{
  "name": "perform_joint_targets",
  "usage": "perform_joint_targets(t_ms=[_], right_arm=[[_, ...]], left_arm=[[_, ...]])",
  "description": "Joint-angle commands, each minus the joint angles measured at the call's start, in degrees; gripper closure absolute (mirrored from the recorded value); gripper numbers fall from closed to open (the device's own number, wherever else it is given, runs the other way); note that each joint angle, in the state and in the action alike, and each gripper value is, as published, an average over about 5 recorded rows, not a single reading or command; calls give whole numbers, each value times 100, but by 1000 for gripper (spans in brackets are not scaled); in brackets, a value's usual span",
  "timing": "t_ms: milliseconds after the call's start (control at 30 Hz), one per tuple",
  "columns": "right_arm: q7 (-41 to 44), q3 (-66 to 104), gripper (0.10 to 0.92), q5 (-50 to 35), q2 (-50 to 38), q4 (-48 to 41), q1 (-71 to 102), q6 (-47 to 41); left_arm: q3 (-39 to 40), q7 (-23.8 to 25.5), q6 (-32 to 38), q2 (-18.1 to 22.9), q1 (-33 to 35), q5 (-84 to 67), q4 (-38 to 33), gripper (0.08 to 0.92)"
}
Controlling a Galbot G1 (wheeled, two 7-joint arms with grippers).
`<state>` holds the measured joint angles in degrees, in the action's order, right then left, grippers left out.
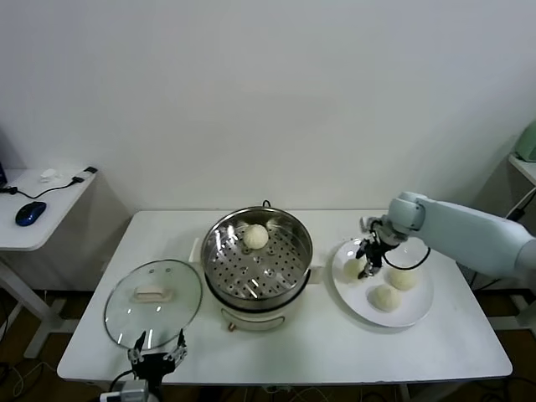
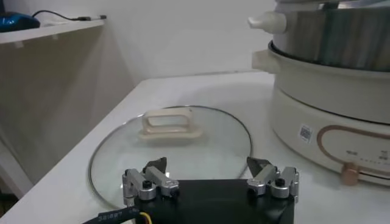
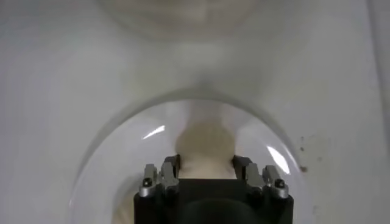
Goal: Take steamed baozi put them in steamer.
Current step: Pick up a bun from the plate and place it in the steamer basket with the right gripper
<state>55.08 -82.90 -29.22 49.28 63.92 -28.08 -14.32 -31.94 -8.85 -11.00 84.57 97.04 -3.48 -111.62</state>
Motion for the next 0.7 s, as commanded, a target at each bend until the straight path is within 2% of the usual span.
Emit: perform_joint_targets(t_ms=[33, 200, 400, 533, 700], right_arm=[[369, -1133, 431, -1009, 83, 463, -2196, 58], [154, -1415, 431, -2514, 700, 1144, -3504, -382], [-780, -820, 431, -3611, 1825, 1983, -3470, -1267], [-1282, -622, 431, -3807, 2530, 2140, -2849, -1646], [-1685, -690, 431, -3379, 3075, 1841, -1983, -1895]], left_arm=[[3, 1, -1, 0, 0, 3, -3, 177], [11, 2, 0, -43, 2, 1, -38, 177], [33, 4, -5, -62, -4, -27, -124, 177], [53, 5, -6, -65, -8, -30, -158, 177], [70, -8, 0, -32, -22, -22, -149, 177]])
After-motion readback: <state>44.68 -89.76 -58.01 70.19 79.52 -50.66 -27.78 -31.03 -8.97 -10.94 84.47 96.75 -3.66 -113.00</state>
